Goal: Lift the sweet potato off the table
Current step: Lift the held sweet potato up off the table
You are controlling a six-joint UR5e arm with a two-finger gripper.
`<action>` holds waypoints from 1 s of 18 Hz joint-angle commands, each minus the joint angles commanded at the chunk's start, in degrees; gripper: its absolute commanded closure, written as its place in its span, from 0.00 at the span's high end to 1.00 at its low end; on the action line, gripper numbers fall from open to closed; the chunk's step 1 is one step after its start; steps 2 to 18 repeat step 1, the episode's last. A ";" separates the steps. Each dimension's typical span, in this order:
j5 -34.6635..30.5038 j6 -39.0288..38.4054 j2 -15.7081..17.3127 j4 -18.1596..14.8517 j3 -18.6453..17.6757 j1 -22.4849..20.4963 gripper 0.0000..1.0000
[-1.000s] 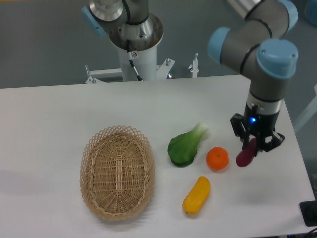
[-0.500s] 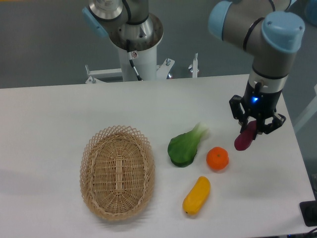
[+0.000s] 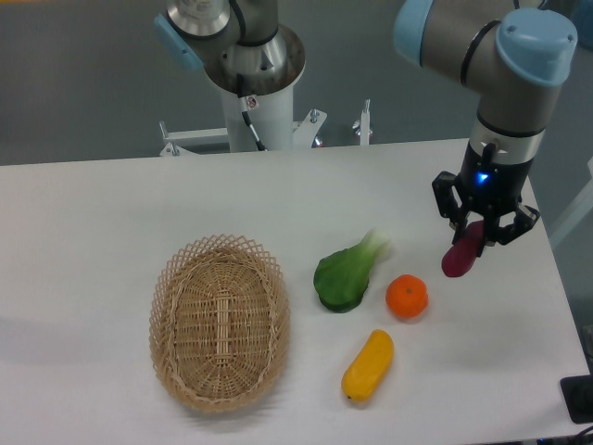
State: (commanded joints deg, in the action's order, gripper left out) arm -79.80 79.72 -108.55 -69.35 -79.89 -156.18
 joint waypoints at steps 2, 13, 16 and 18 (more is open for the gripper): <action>0.17 -0.09 0.00 0.00 0.17 0.00 0.30; 0.17 -0.09 0.00 0.00 0.17 0.00 0.30; 0.17 -0.09 0.00 0.00 0.17 0.00 0.30; 0.17 -0.09 0.00 0.00 0.17 0.00 0.30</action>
